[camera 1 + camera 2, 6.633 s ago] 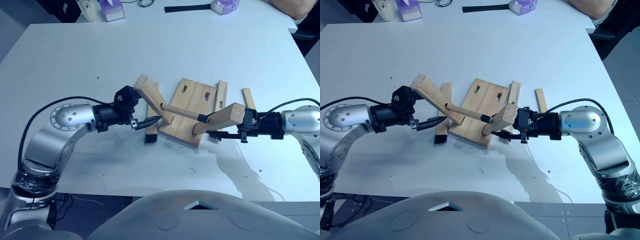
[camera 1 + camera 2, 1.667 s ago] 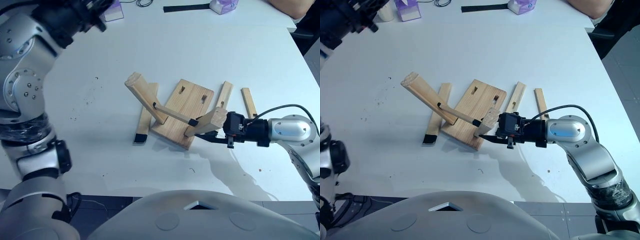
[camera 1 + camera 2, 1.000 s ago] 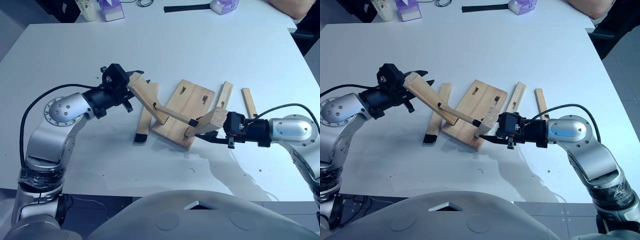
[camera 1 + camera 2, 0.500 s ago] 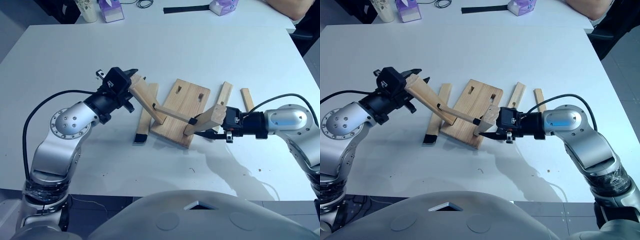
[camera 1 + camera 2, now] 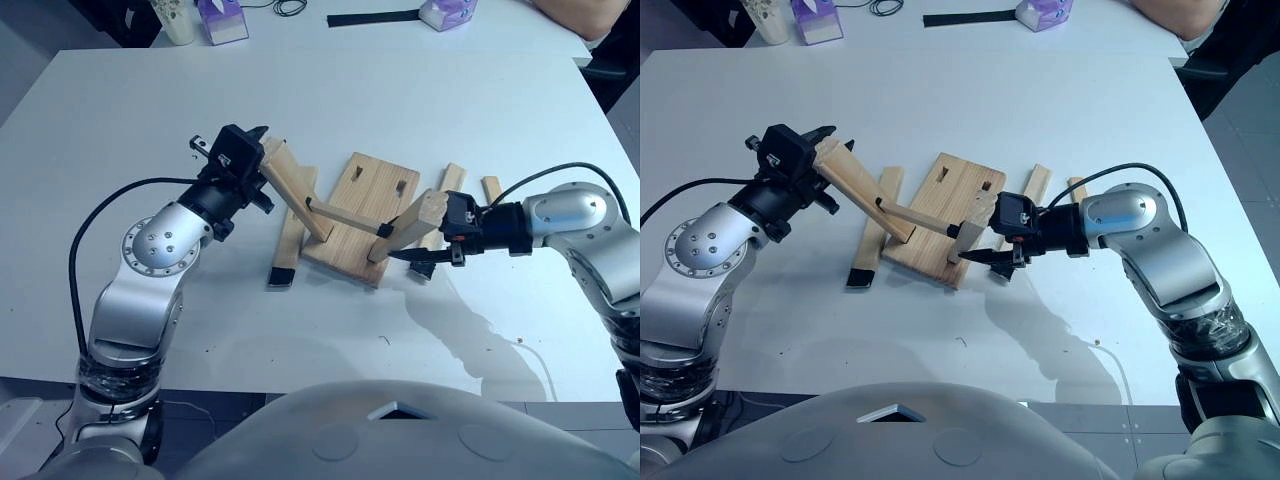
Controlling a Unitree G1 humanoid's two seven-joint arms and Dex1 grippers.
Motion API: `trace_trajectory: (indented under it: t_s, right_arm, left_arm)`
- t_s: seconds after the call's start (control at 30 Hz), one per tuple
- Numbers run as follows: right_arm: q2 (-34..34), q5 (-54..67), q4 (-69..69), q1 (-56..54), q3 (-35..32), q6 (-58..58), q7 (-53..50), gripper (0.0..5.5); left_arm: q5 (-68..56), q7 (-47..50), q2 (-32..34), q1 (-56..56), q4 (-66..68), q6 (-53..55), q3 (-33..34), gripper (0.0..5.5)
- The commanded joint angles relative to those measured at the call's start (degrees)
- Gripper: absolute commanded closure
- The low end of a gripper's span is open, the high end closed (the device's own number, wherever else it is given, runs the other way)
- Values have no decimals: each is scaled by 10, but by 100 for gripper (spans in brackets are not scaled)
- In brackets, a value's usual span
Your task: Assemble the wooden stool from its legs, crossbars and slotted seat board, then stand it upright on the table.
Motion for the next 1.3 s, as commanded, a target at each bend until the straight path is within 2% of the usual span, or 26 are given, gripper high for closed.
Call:
trace_trajectory:
  t_s: [0.03, 0.27, 0.53, 0.6, 0.63, 0.73, 0.87, 1.07, 1.3]
  right_arm:
    - [62, 41, 5, -87, 41, 30, 18, 336]
    - [74, 37, 29, -106, 38, 31, 28, 336]
    - [49, 11, 29, -72, 4, -1, 8, 336]
    - [42, 3, 26, -60, -11, -12, -1, 336]
    - [38, 1, 24, -54, -21, -15, -4, 299]
    - [29, -2, 19, -40, -46, -22, -14, 247]
    - [10, -3, 16, -21, -74, -34, -18, 243]
    - [-29, -18, 16, 32, -87, -70, 0, 243]
    - [-30, -36, 33, 56, -92, -100, -20, 243]
  left_arm:
    - [-38, -73, -16, 18, -19, 39, -169, 407]
    - [-42, -69, -43, 14, -14, 56, -173, 407]
    - [-39, -71, -39, 28, 29, 53, -105, 407]
    - [-36, -65, -39, 36, 50, 47, -79, 378]
    - [-38, -65, -36, 39, 59, 42, -67, 358]
    - [-39, -66, -27, 43, 79, 22, -42, 313]
    - [-47, -80, -14, 44, 108, -4, -13, 251]
    - [-37, -89, -4, 30, 137, -38, 12, 248]
    - [-37, -84, -12, 26, 124, -48, 11, 248]
